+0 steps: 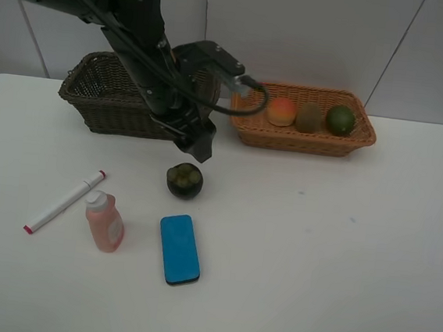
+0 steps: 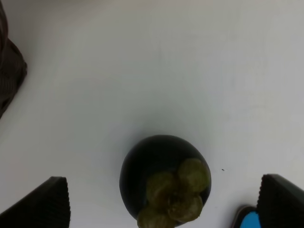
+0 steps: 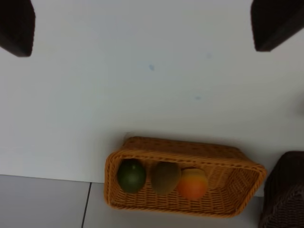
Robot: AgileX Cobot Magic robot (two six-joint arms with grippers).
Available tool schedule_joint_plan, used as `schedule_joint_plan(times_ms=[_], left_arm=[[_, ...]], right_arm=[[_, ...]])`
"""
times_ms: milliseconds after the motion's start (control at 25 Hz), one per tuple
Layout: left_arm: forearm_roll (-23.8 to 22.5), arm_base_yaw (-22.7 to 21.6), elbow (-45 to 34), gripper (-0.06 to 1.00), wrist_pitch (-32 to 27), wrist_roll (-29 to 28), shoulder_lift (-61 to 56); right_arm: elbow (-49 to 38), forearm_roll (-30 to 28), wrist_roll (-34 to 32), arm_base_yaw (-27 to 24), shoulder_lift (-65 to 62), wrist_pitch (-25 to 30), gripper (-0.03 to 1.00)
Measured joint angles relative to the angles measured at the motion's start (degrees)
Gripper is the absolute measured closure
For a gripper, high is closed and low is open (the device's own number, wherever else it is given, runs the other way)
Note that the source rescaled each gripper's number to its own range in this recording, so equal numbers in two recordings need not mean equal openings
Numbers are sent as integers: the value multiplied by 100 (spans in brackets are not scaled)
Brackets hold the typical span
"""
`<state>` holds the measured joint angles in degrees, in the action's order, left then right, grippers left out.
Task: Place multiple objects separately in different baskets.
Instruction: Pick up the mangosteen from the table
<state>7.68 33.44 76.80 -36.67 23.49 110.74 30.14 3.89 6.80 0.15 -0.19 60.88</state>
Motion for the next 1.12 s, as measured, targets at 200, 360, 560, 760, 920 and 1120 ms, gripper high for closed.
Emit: schedule_joint_plan(times_ms=[200,360,560,760,920,1120], left_arm=[[-72,0,124,-6,3,17,249],[-80,0,135,-6,3,17,409],[-80,0,135,-6,3,17,552],[-80,0,135,-6,9,17,798],[-80,0,135,-6,9,17,974],[-80,0,143,-6,-13,17,1051]], right_arm=[[0,0,0,0,0,0,-3],[0,0,0,0,0,0,-3],[0,0,0,0,0,0,-3],[0,0,0,0,0,0,-3],[0,0,0,0,0,0,-3],[0,0,0,0,0,0,-3]])
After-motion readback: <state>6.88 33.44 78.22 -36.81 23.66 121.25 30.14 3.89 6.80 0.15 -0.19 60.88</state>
